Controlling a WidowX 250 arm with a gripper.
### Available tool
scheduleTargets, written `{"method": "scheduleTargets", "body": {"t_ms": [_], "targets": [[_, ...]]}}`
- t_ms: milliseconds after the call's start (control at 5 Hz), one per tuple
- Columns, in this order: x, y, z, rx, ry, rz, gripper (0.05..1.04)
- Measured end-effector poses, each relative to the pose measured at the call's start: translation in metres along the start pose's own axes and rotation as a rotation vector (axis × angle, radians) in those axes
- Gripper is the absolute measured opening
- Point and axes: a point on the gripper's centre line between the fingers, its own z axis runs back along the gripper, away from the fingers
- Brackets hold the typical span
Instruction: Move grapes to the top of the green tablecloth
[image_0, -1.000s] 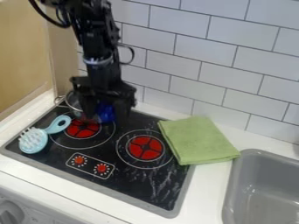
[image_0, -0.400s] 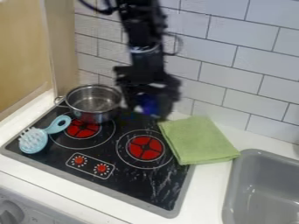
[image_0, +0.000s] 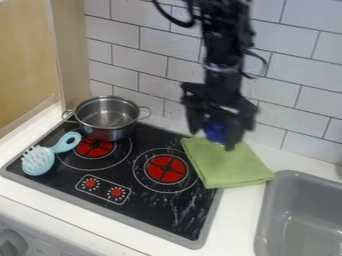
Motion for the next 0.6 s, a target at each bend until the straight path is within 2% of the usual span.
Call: {"method": "scheduleTargets", "body": {"t_ms": [200, 600], "targets": [[0.012, -0.006, -0.011, -0.019, 0.011, -0.006, 0.816], [0.01, 0.004, -0.022, 0.006, 0.034, -0.007, 0.816]]}}
